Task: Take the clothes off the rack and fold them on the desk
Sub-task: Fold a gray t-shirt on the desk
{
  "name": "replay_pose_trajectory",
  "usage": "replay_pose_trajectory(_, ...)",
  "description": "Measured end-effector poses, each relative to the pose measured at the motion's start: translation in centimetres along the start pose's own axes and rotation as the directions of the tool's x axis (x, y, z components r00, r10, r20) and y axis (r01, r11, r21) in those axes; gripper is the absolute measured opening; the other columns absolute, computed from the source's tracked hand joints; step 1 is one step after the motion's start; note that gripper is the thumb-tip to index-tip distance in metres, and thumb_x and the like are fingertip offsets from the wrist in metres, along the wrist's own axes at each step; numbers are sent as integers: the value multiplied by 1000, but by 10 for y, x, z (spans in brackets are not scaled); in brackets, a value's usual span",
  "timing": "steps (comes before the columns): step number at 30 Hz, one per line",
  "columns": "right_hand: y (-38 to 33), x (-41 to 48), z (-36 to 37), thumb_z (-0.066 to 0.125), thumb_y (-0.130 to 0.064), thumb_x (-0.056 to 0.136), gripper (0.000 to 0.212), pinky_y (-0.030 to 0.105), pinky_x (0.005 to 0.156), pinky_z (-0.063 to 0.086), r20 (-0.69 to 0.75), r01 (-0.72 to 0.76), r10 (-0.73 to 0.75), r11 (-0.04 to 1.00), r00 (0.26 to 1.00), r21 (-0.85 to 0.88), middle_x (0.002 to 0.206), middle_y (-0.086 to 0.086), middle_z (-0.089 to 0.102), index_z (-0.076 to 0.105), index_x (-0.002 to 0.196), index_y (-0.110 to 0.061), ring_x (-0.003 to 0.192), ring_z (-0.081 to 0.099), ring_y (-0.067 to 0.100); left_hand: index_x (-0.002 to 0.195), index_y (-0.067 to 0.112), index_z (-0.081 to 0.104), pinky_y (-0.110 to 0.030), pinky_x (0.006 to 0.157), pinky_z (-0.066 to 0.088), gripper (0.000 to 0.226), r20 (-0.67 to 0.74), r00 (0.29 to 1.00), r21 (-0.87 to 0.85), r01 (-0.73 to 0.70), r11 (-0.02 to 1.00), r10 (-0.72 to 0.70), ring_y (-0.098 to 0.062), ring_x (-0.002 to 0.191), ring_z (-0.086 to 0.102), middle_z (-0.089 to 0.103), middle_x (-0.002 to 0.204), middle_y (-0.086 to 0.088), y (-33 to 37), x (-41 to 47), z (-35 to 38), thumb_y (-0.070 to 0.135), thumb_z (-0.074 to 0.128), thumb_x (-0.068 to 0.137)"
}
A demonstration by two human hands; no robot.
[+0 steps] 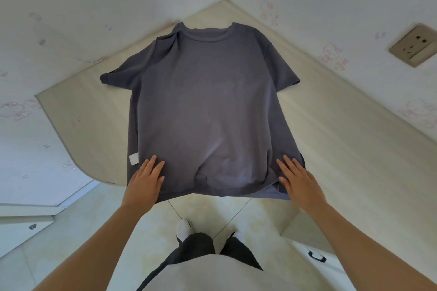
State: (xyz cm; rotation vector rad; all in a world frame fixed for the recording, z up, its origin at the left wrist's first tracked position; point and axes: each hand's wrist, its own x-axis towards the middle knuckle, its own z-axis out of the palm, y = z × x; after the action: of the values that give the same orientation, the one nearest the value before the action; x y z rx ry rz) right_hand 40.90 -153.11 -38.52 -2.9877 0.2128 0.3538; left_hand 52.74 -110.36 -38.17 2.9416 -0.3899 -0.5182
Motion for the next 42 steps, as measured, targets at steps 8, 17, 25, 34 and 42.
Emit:
replay_pose_trajectory(8,24,11,-27,39,-13,96,57,40,112,28,12,-355,355,935,935,25,158,3,21,22,151,-18,142,25,23,142,20,43,-44,116,26,47,-60,997,83,47,995,-43,-30,142,31,34,153,-7,33,1,-1,37,44,98)
replay_pose_trajectory(17,-21,85,-63,44,-16,100,43,38,113,32,55,-87,73,945,996,315,158,-1,23,41,142,-19,141,30,21,153,27,17,-38,119,15,56,39,999,-73,27,997,-25,-22,148,13,11,161,2,68,47,-17,44,31,101)
replay_pose_trajectory(25,-67,186,-66,31,-50,101,58,47,118,18,282,56,-90,990,955,127,162,-5,-12,0,150,-47,149,-7,27,144,52,-19,-63,112,-6,88,183,983,36,4,999,-11,-34,143,-26,-35,152,5,59,144,-44,84,29,78)
replay_pose_trajectory(34,-30,293,-89,31,-55,99,58,55,114,17,295,-200,199,979,935,-27,162,-4,-4,3,149,-51,148,4,30,140,58,-18,-72,106,-9,98,262,957,28,-138,990,126,-39,138,-33,-39,150,6,86,265,-77,93,32,63)
replay_pose_trajectory(42,-40,407,-136,50,-16,96,28,45,91,48,-305,27,29,984,952,178,128,7,53,60,122,-15,116,50,30,106,21,63,-41,84,45,34,-481,871,-96,-158,983,93,-27,99,57,59,109,-2,83,352,-113,39,38,91)
